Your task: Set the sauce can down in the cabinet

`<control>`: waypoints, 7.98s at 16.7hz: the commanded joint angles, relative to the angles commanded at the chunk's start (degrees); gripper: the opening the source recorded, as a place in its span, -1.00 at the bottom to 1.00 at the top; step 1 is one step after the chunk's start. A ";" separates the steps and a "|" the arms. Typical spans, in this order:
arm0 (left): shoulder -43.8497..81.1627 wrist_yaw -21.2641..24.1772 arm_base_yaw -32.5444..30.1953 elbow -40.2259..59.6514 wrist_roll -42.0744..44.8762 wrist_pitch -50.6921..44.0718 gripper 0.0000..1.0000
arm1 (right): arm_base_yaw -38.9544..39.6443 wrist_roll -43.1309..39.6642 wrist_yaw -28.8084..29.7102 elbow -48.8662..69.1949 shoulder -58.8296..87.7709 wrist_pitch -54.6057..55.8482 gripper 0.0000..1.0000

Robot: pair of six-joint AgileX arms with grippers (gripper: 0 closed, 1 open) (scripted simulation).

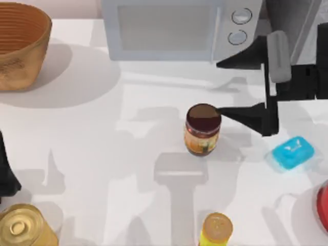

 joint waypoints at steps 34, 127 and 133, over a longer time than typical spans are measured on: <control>0.00 0.00 0.00 0.00 0.00 0.00 1.00 | 7.19 8.37 1.15 0.99 22.04 21.28 0.40; 0.00 0.00 0.00 0.00 0.00 0.00 1.00 | -3.32 40.66 79.06 20.95 -54.33 -42.31 -1.00; 0.00 0.00 0.00 0.00 0.00 0.00 1.00 | 0.36 39.30 80.20 46.31 -37.14 -48.58 -1.00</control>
